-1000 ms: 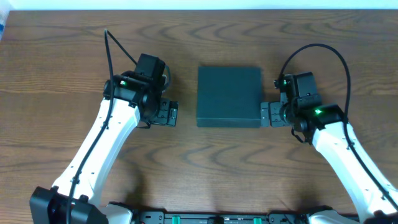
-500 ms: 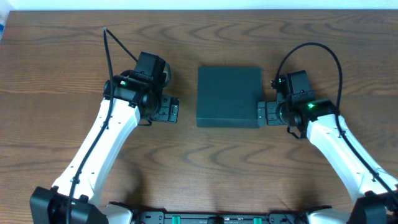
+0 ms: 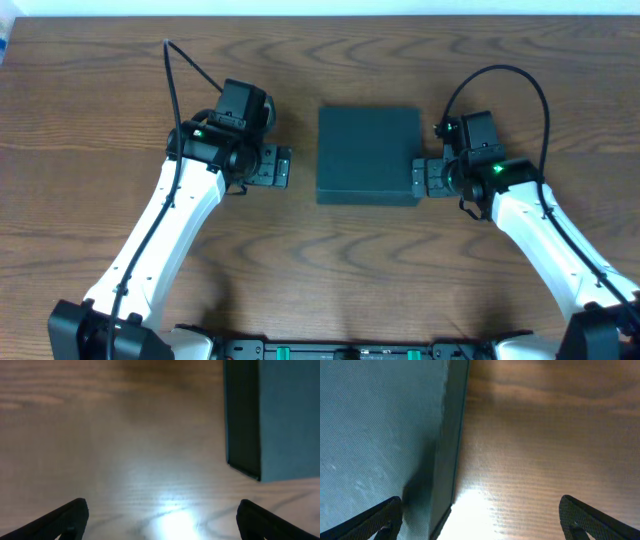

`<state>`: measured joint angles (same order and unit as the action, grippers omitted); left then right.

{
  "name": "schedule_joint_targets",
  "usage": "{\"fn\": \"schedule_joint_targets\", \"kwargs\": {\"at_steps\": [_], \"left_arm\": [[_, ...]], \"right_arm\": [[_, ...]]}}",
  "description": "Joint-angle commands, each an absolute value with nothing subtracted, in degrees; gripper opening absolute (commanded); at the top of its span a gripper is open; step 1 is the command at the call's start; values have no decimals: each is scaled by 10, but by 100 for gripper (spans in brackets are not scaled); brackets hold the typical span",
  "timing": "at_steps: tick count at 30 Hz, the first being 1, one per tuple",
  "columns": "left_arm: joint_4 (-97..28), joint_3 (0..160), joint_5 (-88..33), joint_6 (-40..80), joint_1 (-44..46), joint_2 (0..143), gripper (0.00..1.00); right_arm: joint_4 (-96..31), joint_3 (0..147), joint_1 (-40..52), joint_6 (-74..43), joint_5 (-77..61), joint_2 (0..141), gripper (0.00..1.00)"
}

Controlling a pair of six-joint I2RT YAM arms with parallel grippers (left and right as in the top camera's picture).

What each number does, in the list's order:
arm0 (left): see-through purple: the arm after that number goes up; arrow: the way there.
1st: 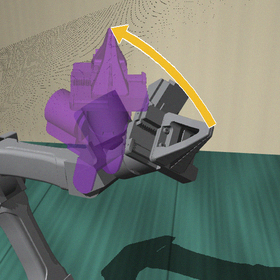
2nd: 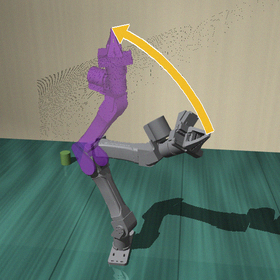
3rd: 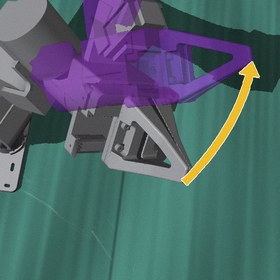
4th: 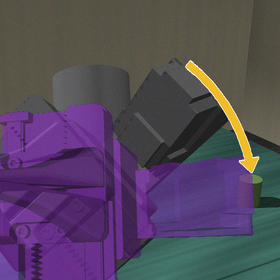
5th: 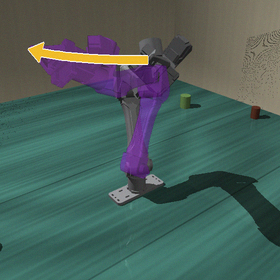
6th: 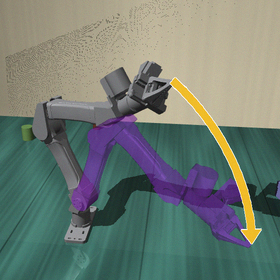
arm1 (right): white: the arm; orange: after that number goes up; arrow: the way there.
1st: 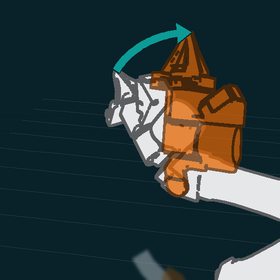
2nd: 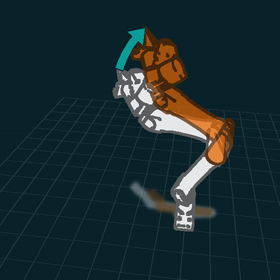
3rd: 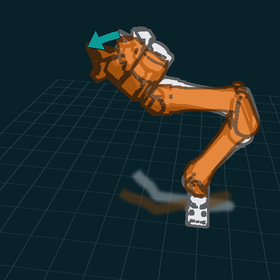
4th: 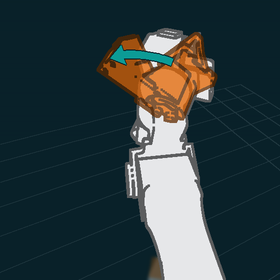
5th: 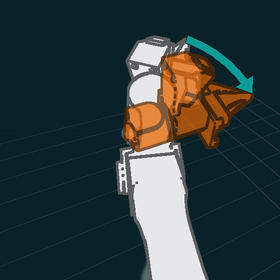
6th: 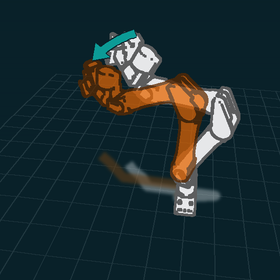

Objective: Pack container

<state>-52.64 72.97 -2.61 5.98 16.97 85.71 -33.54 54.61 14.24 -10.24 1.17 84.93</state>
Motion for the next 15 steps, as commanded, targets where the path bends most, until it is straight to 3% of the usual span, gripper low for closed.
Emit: {"fn": "schedule_joint_targets", "kwargs": {"at_steps": [1,15], "left_arm": [[-519,730,-24,63,155,851,95],[-487,730,-64,64,49,947,95]], "right_arm": [[-330,548,128,-126,10,846,99],[-312,561,60,-168,47,848,99]]}}
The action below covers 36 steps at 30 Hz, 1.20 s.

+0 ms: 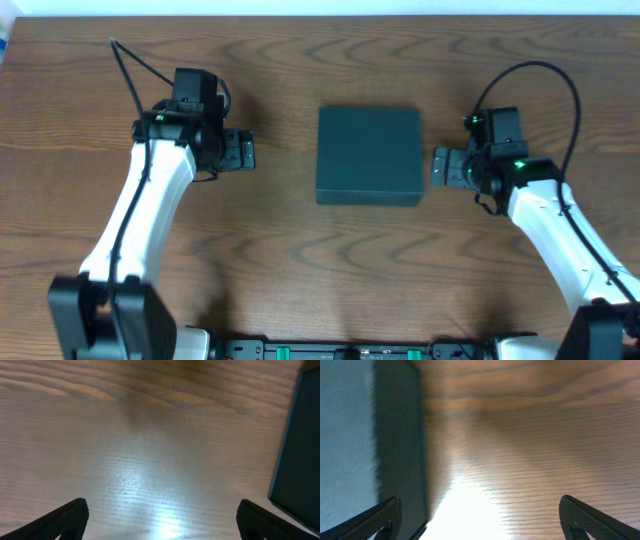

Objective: Pack container

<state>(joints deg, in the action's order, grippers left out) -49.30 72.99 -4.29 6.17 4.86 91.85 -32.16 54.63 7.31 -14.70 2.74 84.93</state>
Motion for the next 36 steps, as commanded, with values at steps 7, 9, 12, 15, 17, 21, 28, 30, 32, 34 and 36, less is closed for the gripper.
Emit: {"fn": "schedule_joint_targets", "kwargs": {"at_steps": [7,9,12,15,17,21,28,30,32,34,36], "left_arm": [[-444,730,-100,65,60,1008,95],[-436,730,-104,64,62,1013,95],[-428,730,-103,64,65,1013,95],[-429,730,-103,64,67,1013,95],[-428,730,-104,62,69,1013,95],[-426,730,-104,62,73,1013,95],[-423,730,-104,64,100,1013,95],[-422,730,-104,65,111,1013,95],[-419,730,-104,65,123,1013,95],[-415,730,-103,67,134,1013,95],[-411,730,-103,69,143,1013,95]], "right_arm": [[-280,560,59,-167,47,860,99],[-271,560,59,-167,47,875,99],[-255,560,59,-167,45,903,99],[-237,561,59,-167,40,928,99],[-225,561,59,-167,36,940,99],[-209,561,60,-167,32,956,99],[-177,561,60,-167,18,968,99],[-168,561,61,-167,11,968,99],[-161,561,61,-167,10,968,99],[-158,561,61,-167,6,968,99],[-157,561,61,-167,-3,968,99]]}}
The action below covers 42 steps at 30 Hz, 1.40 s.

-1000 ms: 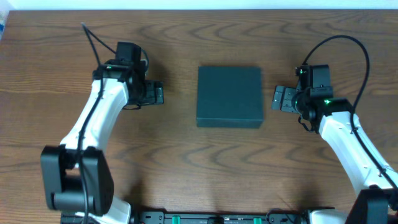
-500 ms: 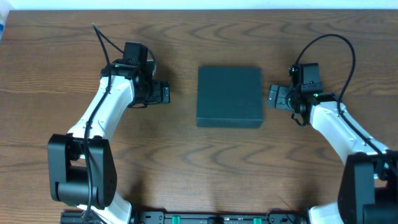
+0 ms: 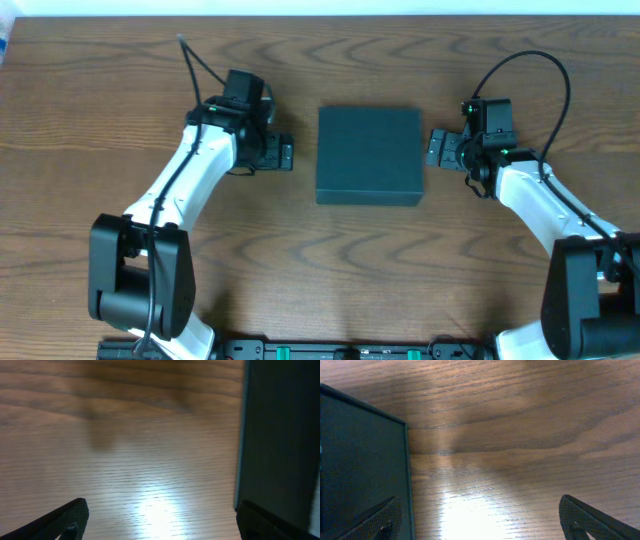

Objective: Pack container

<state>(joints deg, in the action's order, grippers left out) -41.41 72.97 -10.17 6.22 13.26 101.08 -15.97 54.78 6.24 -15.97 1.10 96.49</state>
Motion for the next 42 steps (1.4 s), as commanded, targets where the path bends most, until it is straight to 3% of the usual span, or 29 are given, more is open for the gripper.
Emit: {"fn": "schedule_joint_targets", "kwargs": {"at_steps": [1,42], "left_arm": [[-409,730,-103,69,147,1013,95],[-403,730,-58,84,153,1013,95]], "right_arm": [[-157,561,61,-167,-8,968,99],[-122,561,122,-170,-20,968,99]]}}
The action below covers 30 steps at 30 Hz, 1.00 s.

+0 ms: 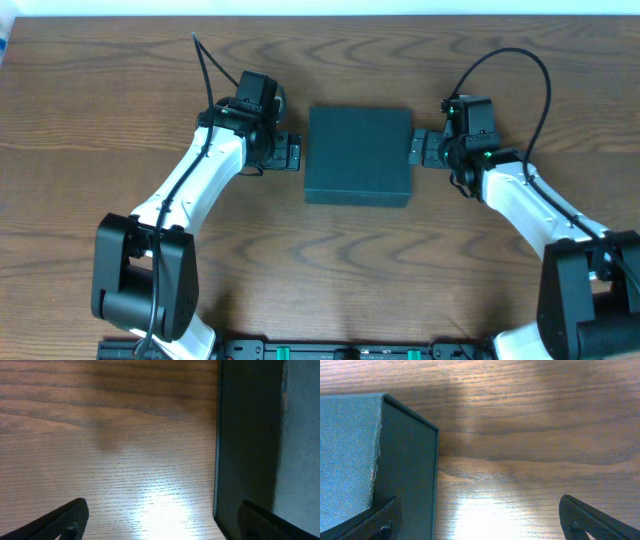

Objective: Pack container

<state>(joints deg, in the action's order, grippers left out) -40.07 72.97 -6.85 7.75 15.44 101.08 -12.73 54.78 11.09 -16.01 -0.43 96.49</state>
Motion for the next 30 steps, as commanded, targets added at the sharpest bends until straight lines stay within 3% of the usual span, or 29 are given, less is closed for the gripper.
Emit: {"fn": "schedule_joint_targets", "kwargs": {"at_steps": [1,16,25,30], "left_arm": [[-403,730,-58,84,153,1013,95],[-413,730,-23,84,153,998,95],[-435,730,-19,28,153,891,95],[-492,730,-27,13,153,817,95]], "right_arm": [[-121,560,122,-170,-20,968,99],[-127,571,120,-139,-19,927,99],[-209,571,120,-68,-17,740,99],[-319,571,121,-29,-15,607,99]]}}
